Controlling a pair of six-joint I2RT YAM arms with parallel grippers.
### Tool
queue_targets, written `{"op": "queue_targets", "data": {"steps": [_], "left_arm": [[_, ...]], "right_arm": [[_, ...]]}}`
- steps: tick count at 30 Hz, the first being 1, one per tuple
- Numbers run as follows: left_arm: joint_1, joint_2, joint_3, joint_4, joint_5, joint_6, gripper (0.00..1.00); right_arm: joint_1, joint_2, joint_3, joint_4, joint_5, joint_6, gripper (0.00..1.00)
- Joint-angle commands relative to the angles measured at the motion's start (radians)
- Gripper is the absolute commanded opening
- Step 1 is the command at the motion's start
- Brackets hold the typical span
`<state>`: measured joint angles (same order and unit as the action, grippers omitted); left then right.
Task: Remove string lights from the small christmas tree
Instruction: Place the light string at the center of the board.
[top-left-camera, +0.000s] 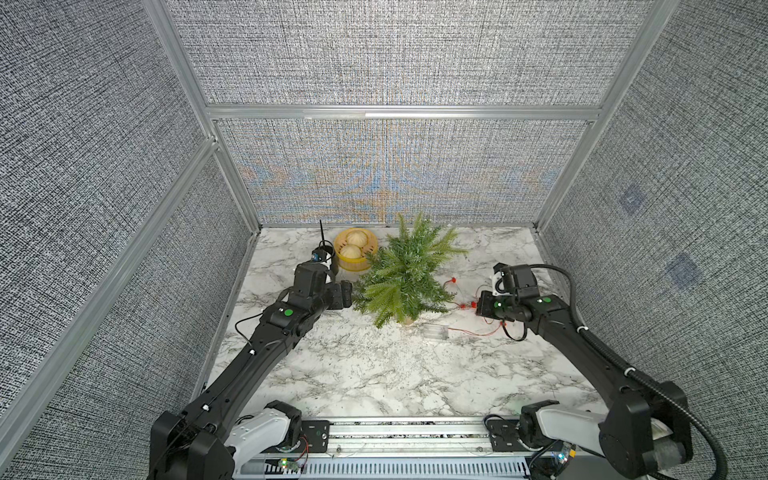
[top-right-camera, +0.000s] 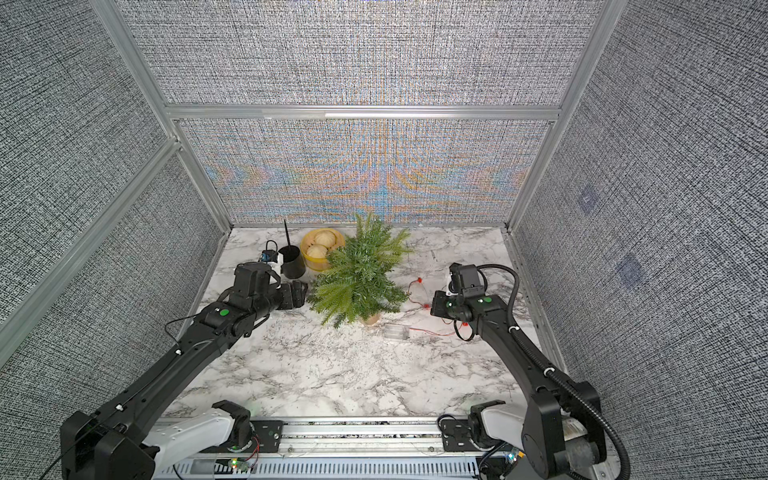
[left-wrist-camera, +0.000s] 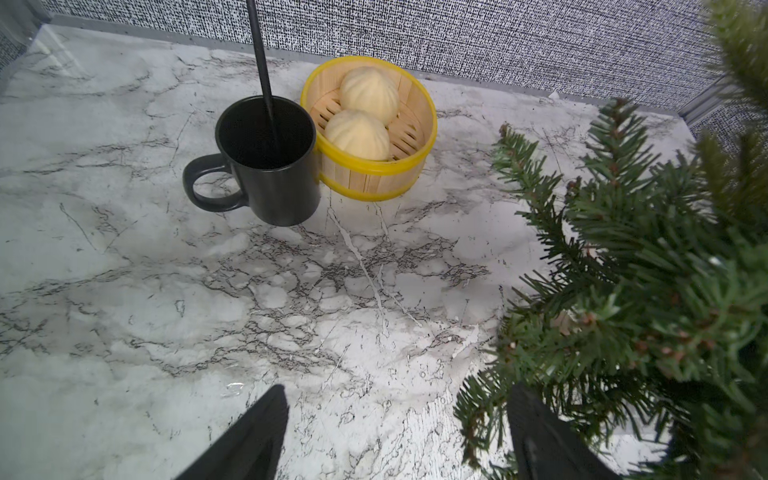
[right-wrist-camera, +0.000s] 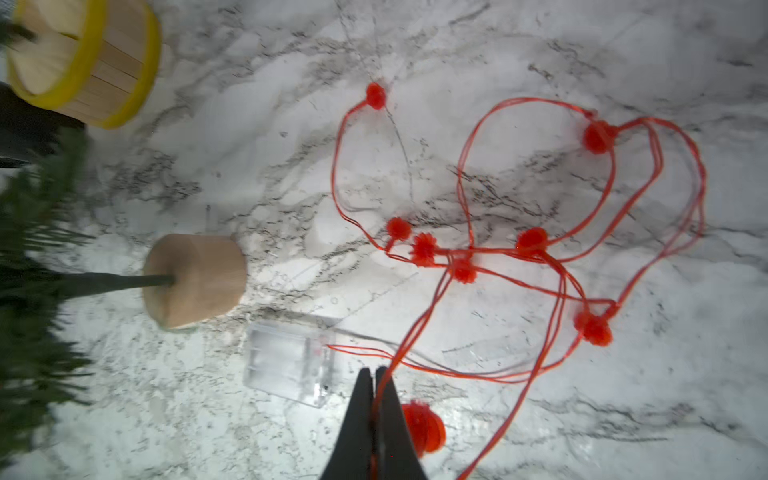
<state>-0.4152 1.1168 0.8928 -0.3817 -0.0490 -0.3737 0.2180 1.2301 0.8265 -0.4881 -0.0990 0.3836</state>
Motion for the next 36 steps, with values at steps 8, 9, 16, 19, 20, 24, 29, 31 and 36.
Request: {"op": "queue_targets", "data": {"steps": [8,9,16,19,20,24,29,31,36], "left_arm": [[0.014,0.039,0.008,0.062,-0.014,0.006,0.83],[0.017,0.038,0.006,0.063,-0.016,0.005,0.83],[0.026,0.041,-0.005,0.073,-0.006,-0.004,0.83],[0.028,0.04,0.001,0.074,-0.002,0.0,0.83],[0.028,0.039,0.001,0.073,-0.004,0.001,0.82],[0.032,0.04,-0.003,0.079,-0.006,0.004,0.82],[0.034,0.035,-0.016,0.081,-0.013,0.003,0.82],[0.036,0.032,-0.02,0.084,-0.016,0.002,0.82],[0.039,0.031,-0.022,0.089,-0.018,0.003,0.82]], "right_arm": [[0.058,0.196,0.0,0.143,0.12,0.003,0.0],[0.062,0.211,0.0,0.162,0.126,0.004,0.0],[0.063,0.326,0.04,0.265,0.179,0.0,0.0],[0.064,0.383,0.08,0.257,0.181,-0.001,0.0],[0.063,0.392,0.082,0.261,0.184,0.001,0.0],[0.065,0.389,0.093,0.237,0.215,0.023,0.18],[0.075,0.276,0.074,0.179,0.301,0.008,0.64],[0.076,0.227,0.074,0.142,0.328,-0.013,0.74],[0.076,0.1,0.067,0.097,0.388,-0.103,0.8]]}}
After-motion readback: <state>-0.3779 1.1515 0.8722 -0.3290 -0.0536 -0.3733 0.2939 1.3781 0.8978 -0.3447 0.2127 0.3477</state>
